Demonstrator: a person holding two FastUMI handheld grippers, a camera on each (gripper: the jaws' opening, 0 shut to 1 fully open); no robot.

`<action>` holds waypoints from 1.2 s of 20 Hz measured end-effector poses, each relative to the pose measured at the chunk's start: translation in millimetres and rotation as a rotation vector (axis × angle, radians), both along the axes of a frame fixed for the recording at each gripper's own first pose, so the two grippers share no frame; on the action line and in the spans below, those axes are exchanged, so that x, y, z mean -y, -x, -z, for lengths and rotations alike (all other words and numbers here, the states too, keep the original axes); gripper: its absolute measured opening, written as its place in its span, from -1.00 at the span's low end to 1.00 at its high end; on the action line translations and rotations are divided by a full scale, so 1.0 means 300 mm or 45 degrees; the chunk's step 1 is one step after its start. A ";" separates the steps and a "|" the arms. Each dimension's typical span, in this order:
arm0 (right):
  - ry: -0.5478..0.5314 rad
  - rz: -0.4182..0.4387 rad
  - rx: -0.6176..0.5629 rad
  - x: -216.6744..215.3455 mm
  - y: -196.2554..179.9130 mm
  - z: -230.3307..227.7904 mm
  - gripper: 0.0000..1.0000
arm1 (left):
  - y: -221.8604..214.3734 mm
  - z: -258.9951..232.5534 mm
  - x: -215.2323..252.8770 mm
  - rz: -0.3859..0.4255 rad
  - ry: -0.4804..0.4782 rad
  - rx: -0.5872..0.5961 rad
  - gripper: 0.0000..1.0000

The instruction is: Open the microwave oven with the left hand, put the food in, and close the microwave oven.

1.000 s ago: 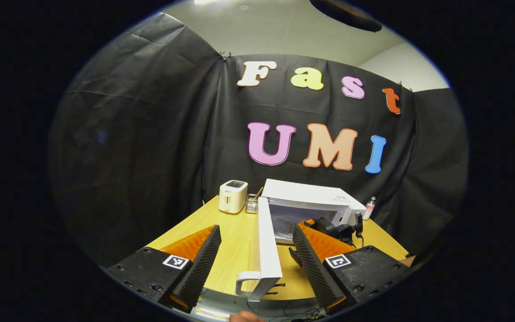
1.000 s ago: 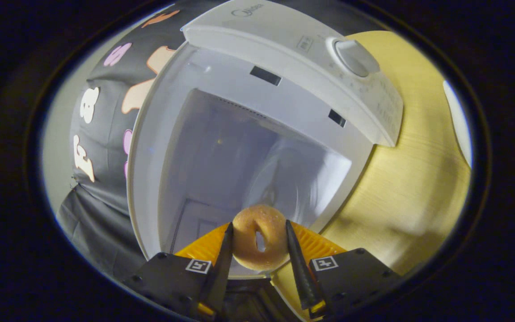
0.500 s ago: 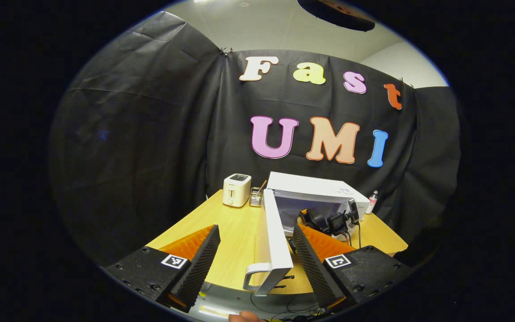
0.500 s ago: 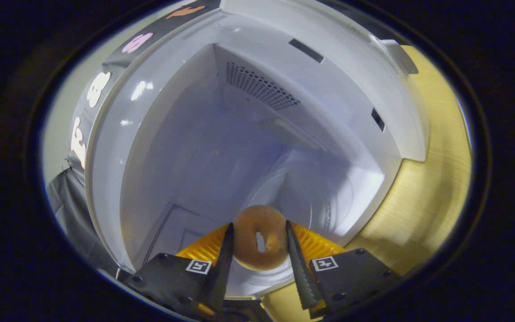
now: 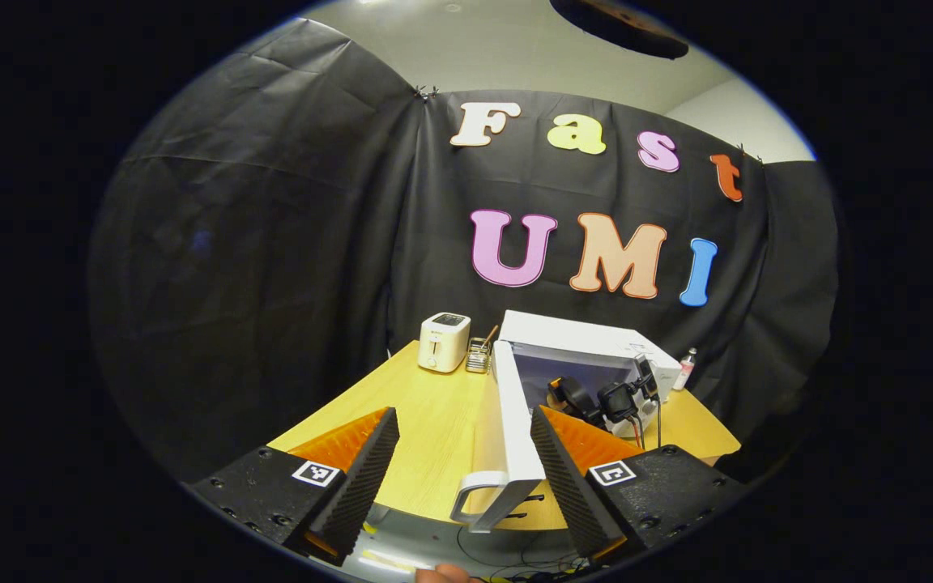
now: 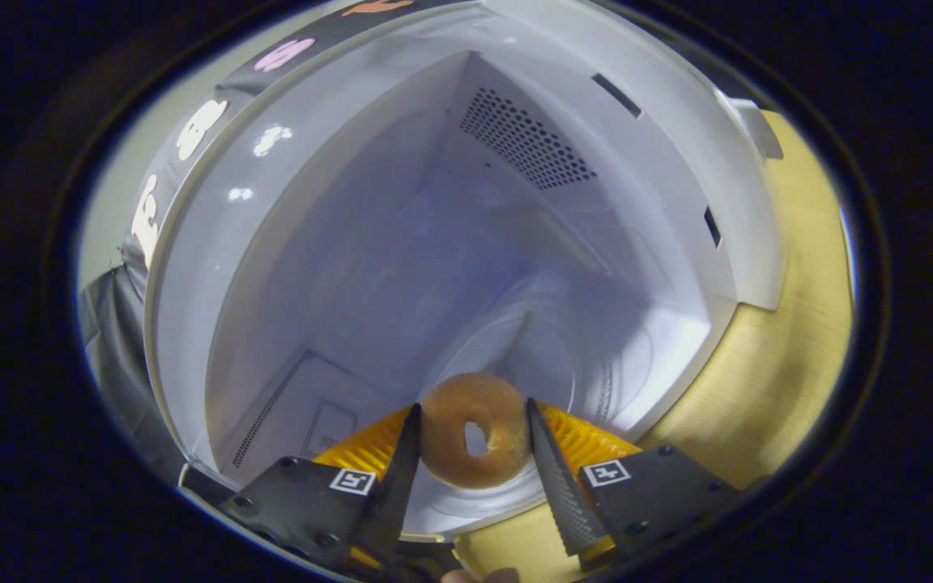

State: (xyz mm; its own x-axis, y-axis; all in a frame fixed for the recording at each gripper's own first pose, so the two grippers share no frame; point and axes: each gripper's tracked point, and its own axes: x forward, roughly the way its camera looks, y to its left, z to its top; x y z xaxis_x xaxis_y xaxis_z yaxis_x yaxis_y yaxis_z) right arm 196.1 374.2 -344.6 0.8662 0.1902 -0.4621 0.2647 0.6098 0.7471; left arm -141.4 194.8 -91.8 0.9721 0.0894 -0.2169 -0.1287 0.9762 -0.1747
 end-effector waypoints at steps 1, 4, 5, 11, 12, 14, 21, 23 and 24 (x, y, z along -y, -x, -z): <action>-0.001 -0.002 -0.021 -0.002 0.003 0.008 0.42 | 0.003 0.002 0.002 0.002 -0.005 -0.005 0.87; 0.022 -0.026 -0.032 -0.005 0.004 -0.006 0.58 | 0.000 -0.028 0.019 0.007 -0.021 0.015 0.92; 0.055 -0.028 -0.018 0.003 -0.001 -0.018 0.65 | -0.001 -0.038 0.025 0.011 -0.024 0.022 0.92; 0.130 -0.078 0.028 0.024 0.026 -0.048 0.92 | 0.005 -0.059 0.053 0.023 -0.031 0.034 0.92; 0.162 -0.101 0.046 0.030 0.040 -0.055 0.93 | 0.003 -0.063 0.056 0.021 -0.034 0.039 0.92; 0.212 -0.164 0.084 0.029 0.080 -0.074 0.72 | 0.007 -0.070 0.051 0.014 -0.055 0.039 0.87; 0.303 -0.340 0.195 0.078 0.243 -0.236 0.72 | 0.016 -0.110 0.010 -0.009 -0.123 0.044 0.92; 0.369 -0.386 0.270 0.137 0.298 -0.331 0.72 | 0.013 -0.107 -0.004 -0.019 -0.135 0.042 0.92; 0.395 -0.404 0.311 0.174 0.327 -0.380 0.72 | 0.012 -0.102 -0.015 -0.026 -0.124 0.042 0.92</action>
State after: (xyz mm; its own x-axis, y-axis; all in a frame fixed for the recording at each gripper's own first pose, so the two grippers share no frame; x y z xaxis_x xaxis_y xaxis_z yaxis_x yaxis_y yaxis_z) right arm 98.1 322.0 -230.6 0.8779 0.3471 -0.3299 -0.1292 0.8350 0.5349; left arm -144.9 199.2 -61.0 0.9763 0.1283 -0.1744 -0.1445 0.9860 -0.0833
